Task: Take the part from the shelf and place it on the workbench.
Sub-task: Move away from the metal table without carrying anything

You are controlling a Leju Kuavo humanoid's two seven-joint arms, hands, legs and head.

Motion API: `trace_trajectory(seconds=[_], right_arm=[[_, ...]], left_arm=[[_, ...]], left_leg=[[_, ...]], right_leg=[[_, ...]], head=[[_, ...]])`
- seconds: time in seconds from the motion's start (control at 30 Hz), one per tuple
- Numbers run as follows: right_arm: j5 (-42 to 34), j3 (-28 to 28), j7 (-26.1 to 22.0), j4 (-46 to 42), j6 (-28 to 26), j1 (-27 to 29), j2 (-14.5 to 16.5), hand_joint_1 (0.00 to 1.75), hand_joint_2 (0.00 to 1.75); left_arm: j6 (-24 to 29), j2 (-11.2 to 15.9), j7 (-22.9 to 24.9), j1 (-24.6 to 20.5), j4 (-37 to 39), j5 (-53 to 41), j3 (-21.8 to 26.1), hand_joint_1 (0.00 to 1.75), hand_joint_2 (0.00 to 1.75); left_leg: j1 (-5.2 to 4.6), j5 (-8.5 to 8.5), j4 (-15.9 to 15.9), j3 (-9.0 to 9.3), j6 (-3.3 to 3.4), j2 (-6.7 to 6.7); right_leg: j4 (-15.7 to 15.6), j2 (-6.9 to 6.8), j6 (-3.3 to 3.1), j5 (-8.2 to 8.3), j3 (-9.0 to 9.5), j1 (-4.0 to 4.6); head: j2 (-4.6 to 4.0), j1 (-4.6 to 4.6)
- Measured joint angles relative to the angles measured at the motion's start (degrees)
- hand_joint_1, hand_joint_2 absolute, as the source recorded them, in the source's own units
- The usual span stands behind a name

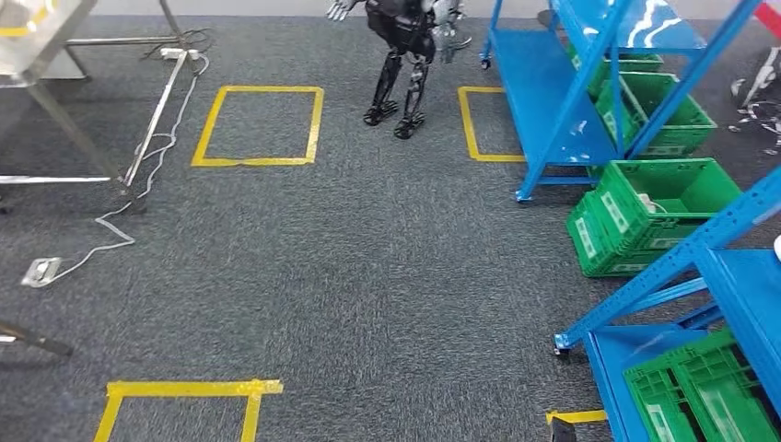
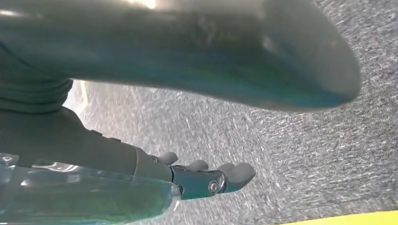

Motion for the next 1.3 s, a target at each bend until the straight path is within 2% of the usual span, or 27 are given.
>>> trace_trajectory(seconds=[0.03,0.07,0.13,0.2,0.23,0.27,0.3,0.33,0.37,0.43,0.5,0.53,0.57,0.6,0.67,0.73,0.8,0.87,0.93,1.0,1.03,1.07,1.1,1.17,1.23,1.27,1.3], right_arm=[[0.1,0.0,0.0,0.0,0.0,0.0,0.0,0.0,0.0],[0.2,0.0,0.1,0.0,0.0,0.2,0.1,0.0,0.0],[0.3,0.0,0.4,0.1,0.0,0.3,0.2,0.0,0.0],[0.4,0.0,0.9,0.2,-0.1,0.0,0.3,0.0,0.0],[0.4,0.0,1.2,0.2,-0.2,-0.1,0.3,0.0,0.0],[0.4,0.0,1.5,0.3,-0.3,-0.2,0.4,0.0,0.0],[0.4,0.1,1.7,0.3,-0.3,-0.1,0.4,0.0,0.0],[0.5,0.1,1.8,0.3,-0.4,0.0,0.4,0.0,0.0],[0.5,0.1,1.9,0.3,-0.5,0.0,0.4,0.0,0.0],[0.5,0.1,1.9,0.3,-0.5,-0.3,0.3,0.0,0.0],[0.5,0.1,1.9,0.3,-0.5,-0.3,0.5,0.0,0.0],[0.5,0.1,1.9,0.3,-0.5,-0.2,0.6,0.0,0.0],[0.5,0.1,1.9,0.4,-0.5,0.1,0.7,0.0,0.0],[0.5,0.1,1.9,0.4,-0.5,0.3,0.8,0.0,0.0],[0.5,0.1,1.6,0.5,-0.4,0.3,0.8,0.0,0.0],[0.5,0.1,1.1,0.5,-0.3,0.2,0.8,0.0,0.0],[0.5,0.1,0.6,0.5,-0.1,0.4,0.8,0.0,0.0],[0.5,0.1,0.3,0.6,0.1,0.6,0.9,0.0,0.0],[0.5,0.1,0.1,0.6,0.3,0.4,0.9,0.0,0.0],[0.5,0.1,0.0,0.7,0.4,0.1,1.1,0.0,0.0],[0.5,0.1,0.0,0.7,0.4,0.0,1.1,0.0,0.0],[0.5,0.1,0.0,0.7,0.4,0.1,1.2,0.0,0.0],[0.4,0.1,0.0,0.7,0.5,0.2,1.2,0.0,0.0],[0.4,0.1,0.0,0.8,0.5,0.2,1.3,0.0,0.0],[0.3,0.1,0.0,0.8,0.6,0.0,1.3,0.0,0.0],[0.3,0.1,0.0,0.8,0.6,-0.1,1.3,0.0,0.0],[0.3,0.1,0.1,0.8,0.6,0.0,1.2,0.0,0.0]], left_arm=[[0.0,0.0,0.1,0.1,0.0,0.0,-0.2,0.0,0.0],[0.0,0.1,0.1,0.2,0.0,0.0,-0.3,0.0,0.0],[-0.1,0.2,0.2,0.2,0.0,0.0,-0.7,0.0,0.0],[-0.1,0.3,0.2,0.2,0.0,0.0,-1.0,0.0,0.0],[-0.2,0.3,0.3,0.3,0.0,0.0,-1.2,0.0,0.0],[-0.2,0.3,0.4,0.3,0.0,0.0,-1.4,0.0,0.0],[-0.2,0.3,0.4,0.4,0.0,0.0,-1.6,0.0,0.0],[-0.2,0.3,0.5,0.4,0.0,0.0,-1.8,0.0,0.0],[-0.2,0.3,0.5,0.4,0.0,0.0,-2.0,0.0,0.0],[-0.2,0.4,0.5,0.4,0.0,0.0,-2.3,0.0,0.0],[-0.2,0.5,0.5,0.5,0.0,0.0,-2.6,0.0,0.0],[-0.2,0.5,0.5,0.5,0.0,0.0,-2.7,0.0,0.0],[-0.2,0.5,0.5,0.5,0.0,0.0,-2.8,0.0,0.0],[-0.2,0.5,0.5,0.4,0.0,0.0,-3.0,0.0,0.0],[-0.1,0.5,0.4,0.2,0.0,0.0,-3.4,0.0,0.0],[-0.1,0.5,0.3,0.0,0.0,0.1,-3.7,0.0,0.0],[-0.2,0.4,0.2,-0.1,0.0,0.1,-3.8,0.0,0.0],[-0.2,0.4,0.1,-0.1,0.0,0.1,-4.1,0.0,0.0],[-0.3,0.4,0.1,0.0,0.0,0.1,-4.5,0.0,0.0],[-0.5,0.4,0.3,0.2,0.0,0.0,-4.8,0.0,0.0],[-0.7,0.5,0.4,0.3,0.0,0.0,-4.9,0.0,0.0],[-0.8,0.5,0.4,0.3,0.0,0.0,-5.0,0.0,0.0],[-0.9,0.5,0.4,0.3,0.0,0.0,-5.1,0.0,0.0],[-0.9,0.5,0.4,0.4,0.0,0.0,-5.3,0.0,0.0],[-1.0,0.5,0.4,0.5,0.0,0.0,-5.7,0.0,0.0],[-0.9,0.4,0.5,0.5,0.0,0.1,-6.0,0.0,0.0],[-0.9,0.4,0.5,0.6,0.0,0.1,-6.1,0.0,0.0]], left_leg=[[0.0,1.52,-0.1,-0.83,0.0,0.0],[0.05,4.11,-2.5,-0.46,-0.03,-0.2],[0.5,8.78,-9.3,1.63,-0.05,-3.66],[0.89,9.81,-13.1,2.95,0.1,-6.53],[0.87,9.5,-13.4,3.08,0.28,-6.26],[0.85,9.4,-13.9,3.4,0.53,-5.24],[0.86,9.35,-14.2,3.65,0.78,-4.26],[0.89,9.24,-14.3,3.97,1.1,-3.15],[0.92,9.14,-14.5,4.28,1.39,-2.07],[0.65,8.7,-14.6,4.73,1.76,0.34],[0.42,8.12,-14.6,5.15,1.79,2.72],[0.38,7.84,-14.6,5.42,1.72,3.67],[0.36,7.52,-14.6,5.82,1.61,4.52],[0.36,7.22,-14.6,6.27,1.49,5.18],[0.34,6.72,-14.9,6.92,1.12,6.22],[0.35,6.49,-15.1,7.23,0.58,7.01],[0.56,6.17,-15.3,7.76,-0.1,7.44],[0.79,4.73,-13.6,7.47,-0.54,4.31],[0.82,1.74,-7.2,4.31,-0.55,0.43],[0.68,-0.05,-0.4,-0.11,-0.44,-0.07],[0.6,0.65,0.7,-1.36,-0.38,0.07],[0.53,2.56,-0.6,-1.5,-0.27,0.08],[0.5,5.32,-3.9,-0.56,-0.14,-0.45],[0.66,9.33,-10.9,1.97,0.14,-3.5],[0.76,9.86,-13.8,3.18,0.33,-5.92],[0.73,9.64,-14.2,3.33,0.42,-5.97],[0.73,9.55,-14.4,3.5,0.64,-5.13]], right_leg=[[0.3,1.04,0.04,-0.3,0.2,-0.02],[0.6,1.99,0.17,-0.65,0.46,-0.07],[1.3,3.65,0.62,-1.51,0.56,-0.22],[2.1,5.41,1.21,-1.94,-0.11,-0.48],[2.2,6.38,1.53,-1.89,-0.4,-0.64],[2.3,7.49,1.86,-1.85,-0.71,-0.8],[2.4,7.65,2.15,-1.95,-0.84,-0.85],[3.1,6.67,2.47,-2.43,-1.25,-0.79],[4.8,4.87,2.8,-3.42,-2.19,-0.74],[11.7,0.66,3.46,-6.52,-5.97,-0.86],[18.0,-0.8,3.84,-8.18,-9.78,-1.24],[18.5,-0.98,3.9,-7.41,-10.25,-1.4],[16.5,-1.18,3.85,-5.47,-9.45,-1.5],[12.7,-1.63,3.7,-2.99,-7.62,-1.51],[5.4,-3.8,3.13,-0.35,-3.89,-0.96],[2.9,-5.18,2.52,-0.72,-2.63,-0.17],[2.3,-4.39,1.95,-0.74,-2.24,0.06],[1.3,-3.37,1.36,-0.58,-1.34,-0.17],[0.9,-2.18,0.88,-0.57,-0.75,-0.42],[1.0,-0.48,0.61,-0.78,-0.54,-0.44],[1.0,0.45,0.6,-0.92,-0.35,-0.41],[1.1,1.37,0.66,-1.09,-0.08,-0.41],[1.2,2.24,0.79,-1.33,0.24,-0.44],[1.6,3.82,1.24,-1.91,0.52,-0.62],[1.8,5.37,1.93,-2.21,0.12,-0.99],[1.8,6.24,2.33,-2.2,-0.14,-1.16],[1.7,7.12,2.67,-2.14,-0.28,-1.31]], head=[[0.0,-0.28],[0.0,-0.51],[0.0,-0.95],[0.0,-1.05],[0.0,-1.03],[0.0,-0.98],[0.0,-0.93],[0.0,-0.75],[0.0,-0.34],[0.0,0.55],[0.0,0.85],[0.01,0.89],[0.01,0.97],[0.01,1.07],[0.0,1.21],[0.0,1.13],[0.01,1.12],[0.01,0.96],[0.01,0.45],[0.01,-0.19],[0.01,-0.53],[0.01,-0.77],[0.01,-0.98],[0.0,-1.19],[0.0,-1.24],[0.0,-1.28],[0.0,-1.26]])
